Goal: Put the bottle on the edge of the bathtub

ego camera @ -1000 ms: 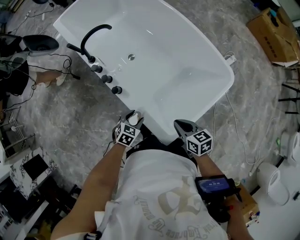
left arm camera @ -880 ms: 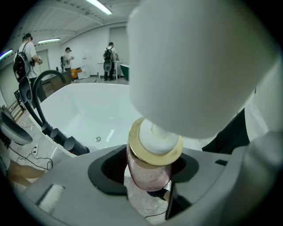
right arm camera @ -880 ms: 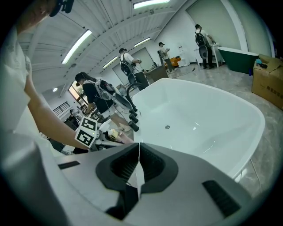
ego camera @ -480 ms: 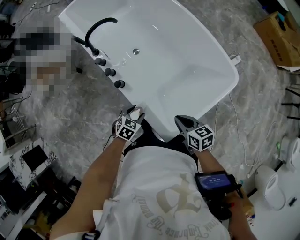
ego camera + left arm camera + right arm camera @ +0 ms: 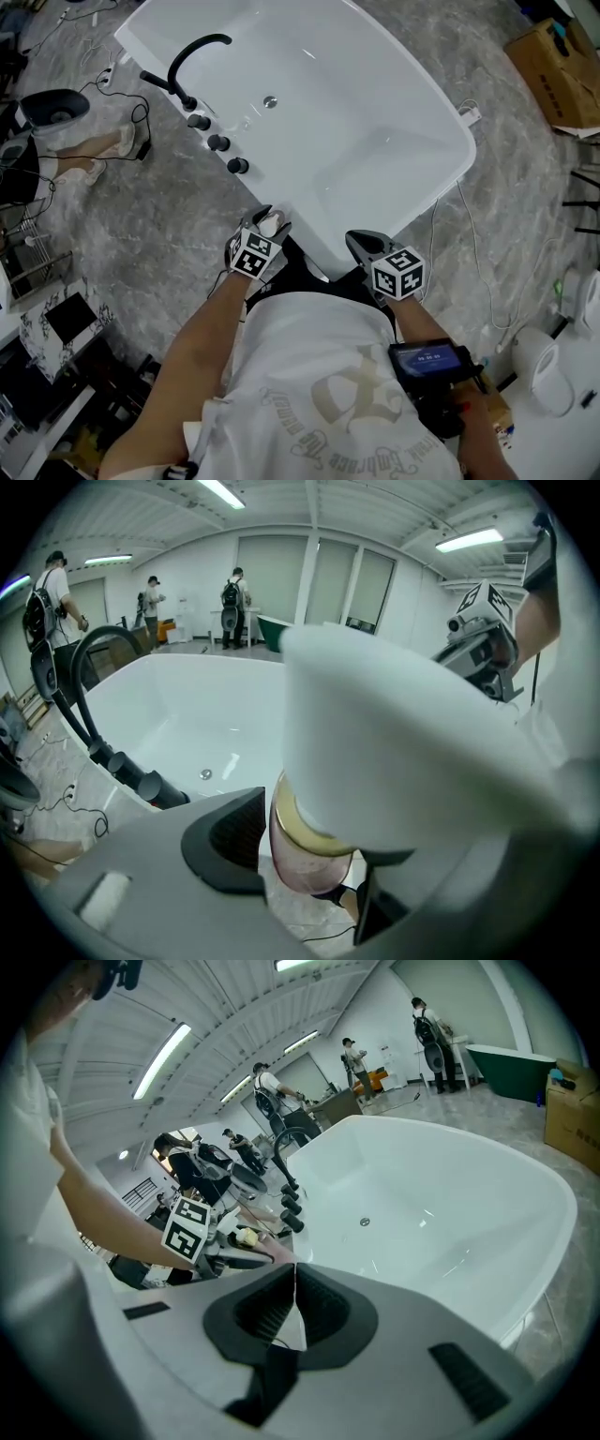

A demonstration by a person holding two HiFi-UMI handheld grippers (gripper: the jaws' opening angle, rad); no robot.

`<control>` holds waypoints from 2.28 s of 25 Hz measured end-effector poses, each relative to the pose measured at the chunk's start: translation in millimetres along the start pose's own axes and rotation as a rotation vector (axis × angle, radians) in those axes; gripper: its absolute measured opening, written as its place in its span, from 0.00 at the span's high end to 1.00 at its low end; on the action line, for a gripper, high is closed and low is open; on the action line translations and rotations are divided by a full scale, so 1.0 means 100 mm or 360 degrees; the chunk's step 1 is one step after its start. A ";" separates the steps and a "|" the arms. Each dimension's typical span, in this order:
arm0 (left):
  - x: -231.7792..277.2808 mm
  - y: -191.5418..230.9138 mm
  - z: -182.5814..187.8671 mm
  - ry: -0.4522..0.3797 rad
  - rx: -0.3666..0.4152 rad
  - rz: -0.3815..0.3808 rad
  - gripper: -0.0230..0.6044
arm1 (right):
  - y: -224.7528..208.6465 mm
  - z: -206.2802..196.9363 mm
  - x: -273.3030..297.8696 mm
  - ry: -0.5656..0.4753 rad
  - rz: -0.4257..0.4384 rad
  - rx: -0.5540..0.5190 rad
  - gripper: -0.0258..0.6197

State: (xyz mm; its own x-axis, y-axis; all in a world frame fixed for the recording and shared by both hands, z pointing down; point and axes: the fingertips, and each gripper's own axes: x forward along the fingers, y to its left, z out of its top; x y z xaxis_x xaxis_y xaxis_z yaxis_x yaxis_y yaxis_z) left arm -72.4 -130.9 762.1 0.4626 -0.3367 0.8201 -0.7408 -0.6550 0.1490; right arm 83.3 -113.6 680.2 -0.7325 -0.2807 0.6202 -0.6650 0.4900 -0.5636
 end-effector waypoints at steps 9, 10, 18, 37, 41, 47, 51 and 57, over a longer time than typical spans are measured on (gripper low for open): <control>-0.10 0.00 0.03 -0.0087 -0.0019 0.0035 0.53 | 0.04 -0.10 -0.07 0.0000 -0.0031 -0.0028 0.95; -0.09 0.00 0.02 -0.0091 -0.0013 0.0032 0.53 | 0.04 -0.12 -0.08 0.0001 -0.0037 -0.0032 0.95; -0.14 0.00 0.03 -0.0149 -0.0028 0.0047 0.53 | -0.02 -0.15 -0.15 -0.0013 -0.0077 -0.0044 0.95; -0.86 -0.06 -0.02 -0.0361 -0.0285 0.0116 0.55 | 0.31 -0.13 -0.07 -0.0152 -0.0086 -0.0100 0.95; -0.97 -0.12 -0.03 -0.0406 -0.0297 0.0099 0.60 | 0.38 -0.12 -0.06 -0.0190 -0.0090 -0.0109 0.95; -1.15 -0.18 -0.02 -0.0481 -0.0322 0.0082 0.63 | 0.51 -0.13 -0.08 -0.0242 -0.0106 -0.0128 0.95; -1.33 -0.20 -0.03 -0.0533 -0.0333 0.0076 0.65 | 0.66 -0.11 -0.09 -0.0271 -0.0108 -0.0150 0.95; -1.47 -0.22 -0.08 -0.0571 -0.0338 0.0076 0.67 | 0.75 -0.08 -0.04 -0.0303 -0.0110 -0.0167 0.95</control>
State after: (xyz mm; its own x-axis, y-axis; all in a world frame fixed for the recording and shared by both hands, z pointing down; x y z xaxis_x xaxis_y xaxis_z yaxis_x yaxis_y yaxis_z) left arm -127.8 -61.4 642.2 0.5379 -0.6021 0.5900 -0.8321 -0.4914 0.2571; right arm 37.7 -68.9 639.5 -0.7068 -0.4625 0.5352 -0.7028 0.5449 -0.4573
